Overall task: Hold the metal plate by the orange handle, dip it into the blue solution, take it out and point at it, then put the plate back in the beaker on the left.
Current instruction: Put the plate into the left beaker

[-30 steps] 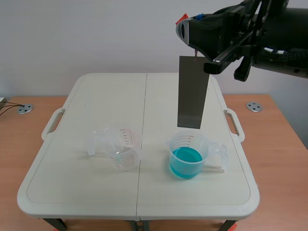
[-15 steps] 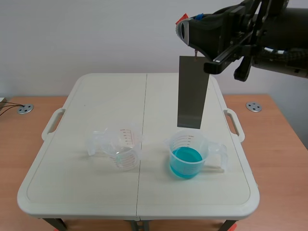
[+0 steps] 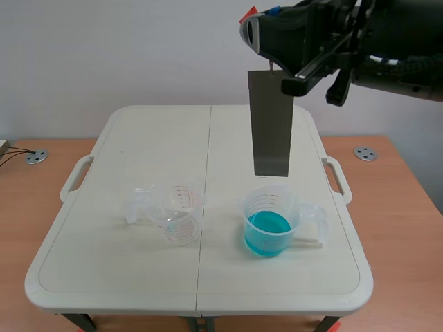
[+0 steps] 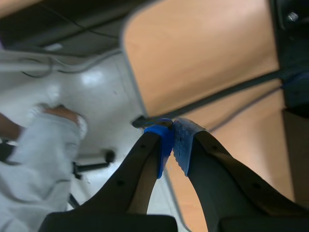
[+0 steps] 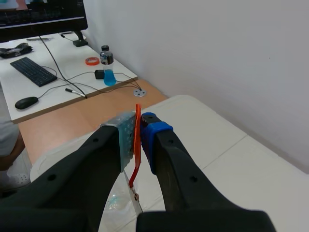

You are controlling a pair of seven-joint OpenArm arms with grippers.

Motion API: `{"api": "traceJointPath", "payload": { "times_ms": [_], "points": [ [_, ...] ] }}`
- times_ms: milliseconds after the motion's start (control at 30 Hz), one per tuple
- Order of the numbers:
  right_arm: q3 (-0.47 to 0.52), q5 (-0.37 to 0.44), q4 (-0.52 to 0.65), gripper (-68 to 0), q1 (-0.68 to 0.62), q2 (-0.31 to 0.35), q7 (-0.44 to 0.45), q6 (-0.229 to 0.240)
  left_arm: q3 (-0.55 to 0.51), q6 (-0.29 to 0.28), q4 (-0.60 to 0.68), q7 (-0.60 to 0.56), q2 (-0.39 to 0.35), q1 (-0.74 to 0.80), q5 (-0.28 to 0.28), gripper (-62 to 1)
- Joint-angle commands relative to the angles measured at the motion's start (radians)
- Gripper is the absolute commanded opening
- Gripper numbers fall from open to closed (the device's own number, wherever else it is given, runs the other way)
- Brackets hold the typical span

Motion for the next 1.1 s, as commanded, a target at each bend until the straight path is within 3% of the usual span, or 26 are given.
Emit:
{"api": "traceJointPath", "payload": {
  "times_ms": [0, 233, 367, 700, 1067],
  "points": [
    [-0.012, 0.009, 0.017, -66.5, 0.035, -0.004, 0.014, 0.011, 0.011, 0.001, -0.006, -0.003, 0.004, -0.01, -0.002, -57.9],
    [-0.07, 0.002, 0.016, -66.5, 0.098, -0.071, -0.017, 0.011, 0.098, 0.001, -0.093, 0.003, 0.012, -0.064, 0.013, -57.9],
    [-0.104, -0.043, 0.013, -66.5, 0.131, -0.122, -0.037, 0.011, 0.129, 0.001, -0.135, 0.023, 0.012, -0.095, 0.013, -57.9],
    [-0.182, -0.115, -0.062, -66.5, 0.195, -0.236, -0.046, 0.011, 0.14, -0.006, -0.169, 0.023, 0.011, -0.124, 0.013, -57.9],
    [-0.25, -0.159, -0.204, -66.5, 0.256, -0.316, -0.043, 0.011, 0.14, -0.006, -0.169, 0.023, 0.011, -0.125, 0.013, -57.9]
  ]
}}
